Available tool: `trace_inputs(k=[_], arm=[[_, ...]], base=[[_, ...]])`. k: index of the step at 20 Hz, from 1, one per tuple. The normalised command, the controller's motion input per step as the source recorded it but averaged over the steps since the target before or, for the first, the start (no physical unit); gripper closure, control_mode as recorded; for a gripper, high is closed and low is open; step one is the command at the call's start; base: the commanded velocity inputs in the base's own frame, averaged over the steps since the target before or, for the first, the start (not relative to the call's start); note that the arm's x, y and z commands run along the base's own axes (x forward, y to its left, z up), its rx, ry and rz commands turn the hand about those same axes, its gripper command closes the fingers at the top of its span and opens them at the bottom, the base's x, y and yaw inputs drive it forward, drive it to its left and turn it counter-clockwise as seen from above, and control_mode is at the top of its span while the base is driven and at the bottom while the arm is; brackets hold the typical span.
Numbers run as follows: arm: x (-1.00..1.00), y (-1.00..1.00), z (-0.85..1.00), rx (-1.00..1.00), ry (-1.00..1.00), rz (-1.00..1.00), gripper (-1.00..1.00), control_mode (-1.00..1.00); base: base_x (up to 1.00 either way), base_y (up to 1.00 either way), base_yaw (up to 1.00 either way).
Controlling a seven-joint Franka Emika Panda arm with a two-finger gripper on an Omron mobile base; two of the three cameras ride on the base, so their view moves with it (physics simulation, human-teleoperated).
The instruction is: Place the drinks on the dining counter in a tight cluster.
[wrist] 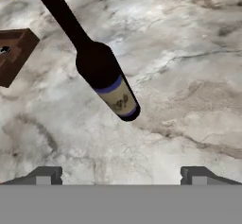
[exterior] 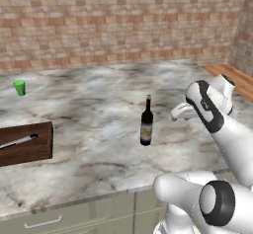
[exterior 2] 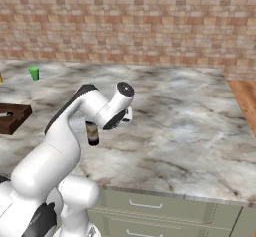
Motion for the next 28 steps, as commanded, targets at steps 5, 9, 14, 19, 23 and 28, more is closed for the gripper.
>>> trace_inputs(k=[5, 9, 14, 19, 23, 28], arm=[[-0.35, 0.06, 0.83, -0.22, 0.08, -0.22, -1.0, -1.0], [-0.41, 0.24, 0.61, -0.21, 0.01, -0.26, -1.0, -1.0], [-0.67, 0.13, 0.22, -0.06, 0.08, -0.27, -1.0, -1.0], [-0.51, 0.01, 0.05, 0.0, -0.07, -0.06, -1.0, -1.0], [0.0, 0.0, 0.0, 0.0, -0.02, 0.0, -1.0, -1.0], [-0.49, 0.0, 0.0, 0.0, -0.11, 0.0, -1.0, -1.0]], base=[[0.0, 0.0, 0.0], [0.0, 0.0, 0.0], [0.0, 0.0, 0.0], [0.0, 0.0, 0.0], [0.0, 0.0, 0.0], [0.0, 0.0, 0.0]])
